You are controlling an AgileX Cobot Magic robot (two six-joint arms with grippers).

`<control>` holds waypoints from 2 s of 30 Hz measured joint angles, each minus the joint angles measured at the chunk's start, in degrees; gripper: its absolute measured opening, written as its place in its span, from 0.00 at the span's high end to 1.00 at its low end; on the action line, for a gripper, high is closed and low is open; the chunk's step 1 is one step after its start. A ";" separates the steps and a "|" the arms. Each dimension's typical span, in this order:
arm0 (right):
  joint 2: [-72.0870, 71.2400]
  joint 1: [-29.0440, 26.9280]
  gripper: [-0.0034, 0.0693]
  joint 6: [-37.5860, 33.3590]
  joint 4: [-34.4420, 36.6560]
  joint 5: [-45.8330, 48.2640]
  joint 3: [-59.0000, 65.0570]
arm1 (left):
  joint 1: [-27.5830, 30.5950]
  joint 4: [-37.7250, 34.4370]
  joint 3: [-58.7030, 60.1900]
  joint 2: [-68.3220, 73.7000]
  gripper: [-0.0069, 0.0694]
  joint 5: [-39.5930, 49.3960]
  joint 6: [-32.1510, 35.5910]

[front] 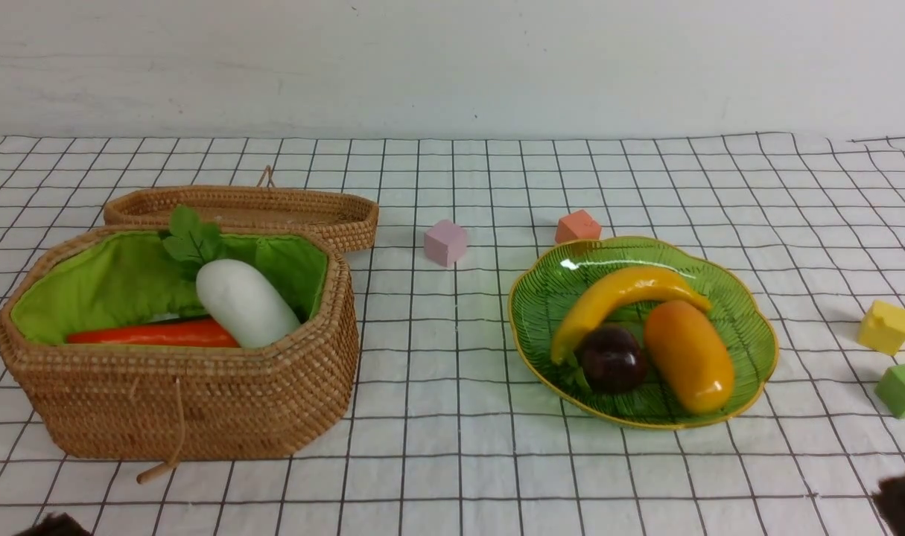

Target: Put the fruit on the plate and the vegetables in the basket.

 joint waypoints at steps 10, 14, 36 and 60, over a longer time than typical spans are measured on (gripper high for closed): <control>-11.37 -0.10 0.93 0.02 -0.23 0.00 5.31 | 0.00 0.00 6.26 0.00 0.88 0.25 0.00; -16.16 -4.44 0.94 -2.93 -2.73 -0.32 6.06 | 0.00 0.00 6.44 -0.04 0.87 1.78 0.00; -50.79 -35.33 0.96 -15.42 8.60 -51.14 60.98 | 0.00 -0.02 6.44 -0.04 0.85 2.72 0.02; -50.84 -35.33 0.94 -15.38 8.65 -50.83 60.94 | 0.00 -0.13 6.48 -0.04 0.83 3.54 0.07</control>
